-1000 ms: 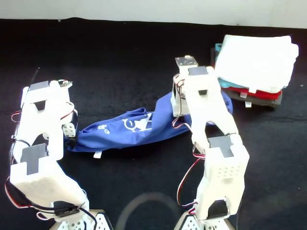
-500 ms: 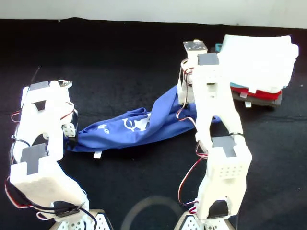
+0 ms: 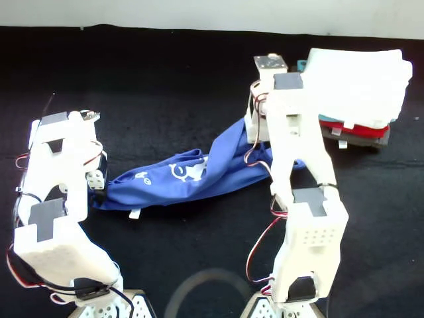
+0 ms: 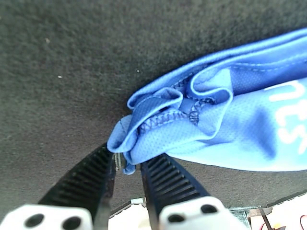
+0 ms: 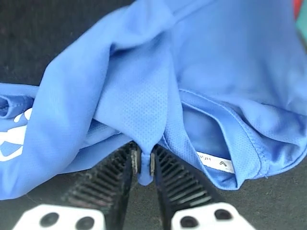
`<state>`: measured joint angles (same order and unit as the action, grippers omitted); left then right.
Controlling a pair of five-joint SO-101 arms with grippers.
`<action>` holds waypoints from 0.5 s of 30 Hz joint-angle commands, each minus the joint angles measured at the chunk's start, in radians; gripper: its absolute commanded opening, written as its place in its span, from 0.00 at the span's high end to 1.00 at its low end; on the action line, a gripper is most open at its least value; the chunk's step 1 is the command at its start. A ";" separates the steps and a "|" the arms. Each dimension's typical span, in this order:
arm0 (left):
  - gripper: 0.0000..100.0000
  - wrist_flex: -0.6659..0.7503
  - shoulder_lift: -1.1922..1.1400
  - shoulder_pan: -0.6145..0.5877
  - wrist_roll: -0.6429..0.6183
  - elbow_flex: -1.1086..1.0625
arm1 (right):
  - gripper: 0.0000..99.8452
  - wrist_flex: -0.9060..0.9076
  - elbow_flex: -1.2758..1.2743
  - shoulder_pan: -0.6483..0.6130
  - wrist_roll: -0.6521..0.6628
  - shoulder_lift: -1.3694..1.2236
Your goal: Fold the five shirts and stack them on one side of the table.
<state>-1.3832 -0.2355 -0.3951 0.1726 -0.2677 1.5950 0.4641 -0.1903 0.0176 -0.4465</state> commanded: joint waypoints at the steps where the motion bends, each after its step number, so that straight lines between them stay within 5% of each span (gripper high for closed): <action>1: 0.99 -0.035 0.005 0.010 0.000 0.074 | 0.99 0.035 0.137 0.056 -0.002 0.094; 7: 0.99 -0.408 0.008 0.012 -0.032 0.473 | 0.99 0.091 0.337 0.107 0.097 0.268; 15: 0.99 -0.407 0.246 0.061 -0.155 0.547 | 0.99 0.087 0.510 0.130 0.161 0.424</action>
<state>-1.7729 -0.1297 -0.3767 0.0483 0.2371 1.6778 0.8999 -0.0767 0.1573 -0.0951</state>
